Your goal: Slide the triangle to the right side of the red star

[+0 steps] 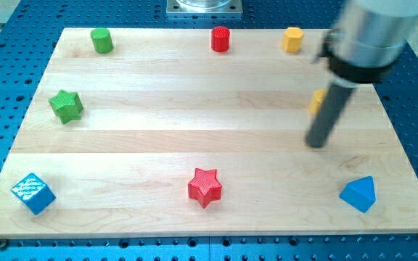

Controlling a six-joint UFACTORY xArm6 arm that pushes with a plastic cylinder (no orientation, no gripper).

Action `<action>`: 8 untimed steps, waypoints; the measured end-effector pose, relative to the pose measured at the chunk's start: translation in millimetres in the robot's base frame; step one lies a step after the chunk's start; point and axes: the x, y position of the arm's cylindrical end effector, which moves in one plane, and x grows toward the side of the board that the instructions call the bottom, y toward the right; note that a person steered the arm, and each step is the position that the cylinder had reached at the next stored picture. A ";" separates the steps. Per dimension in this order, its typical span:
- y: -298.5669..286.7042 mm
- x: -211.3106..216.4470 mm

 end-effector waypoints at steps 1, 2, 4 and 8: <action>-56.0 -1.6; -205.3 -5.7; -107.0 -24.4; 118.3 107.3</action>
